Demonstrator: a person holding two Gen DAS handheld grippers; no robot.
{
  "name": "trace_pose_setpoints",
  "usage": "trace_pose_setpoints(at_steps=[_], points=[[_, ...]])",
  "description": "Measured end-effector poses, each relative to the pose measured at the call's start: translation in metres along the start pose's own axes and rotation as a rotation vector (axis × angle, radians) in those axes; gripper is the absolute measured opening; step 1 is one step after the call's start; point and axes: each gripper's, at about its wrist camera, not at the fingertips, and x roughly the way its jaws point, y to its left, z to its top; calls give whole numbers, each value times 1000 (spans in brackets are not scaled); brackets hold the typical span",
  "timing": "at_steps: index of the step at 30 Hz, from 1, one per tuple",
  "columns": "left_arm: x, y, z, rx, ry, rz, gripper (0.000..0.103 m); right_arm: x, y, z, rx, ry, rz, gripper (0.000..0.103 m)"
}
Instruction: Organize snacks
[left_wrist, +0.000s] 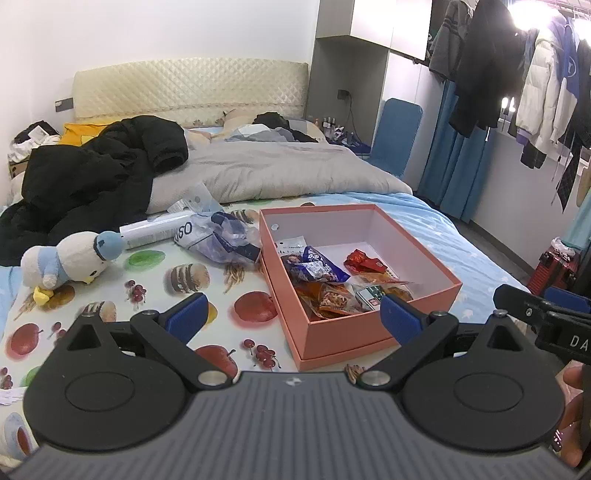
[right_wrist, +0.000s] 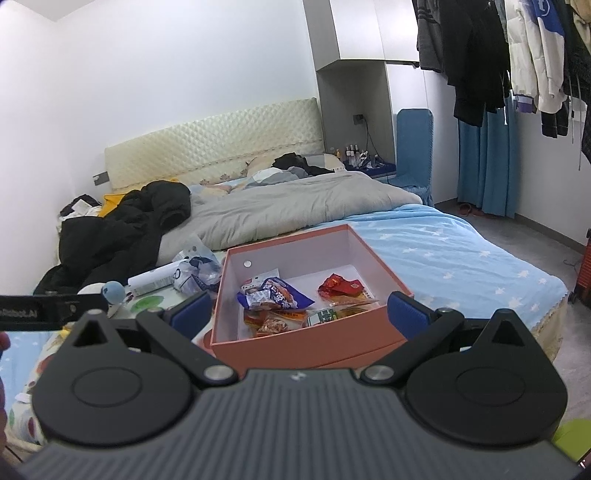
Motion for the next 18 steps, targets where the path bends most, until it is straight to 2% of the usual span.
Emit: trace_pose_setpoints(at_steps=[18], points=[[13,5,-2,-6,14,-13,101,8,-2,-2,14,4,-2,103]])
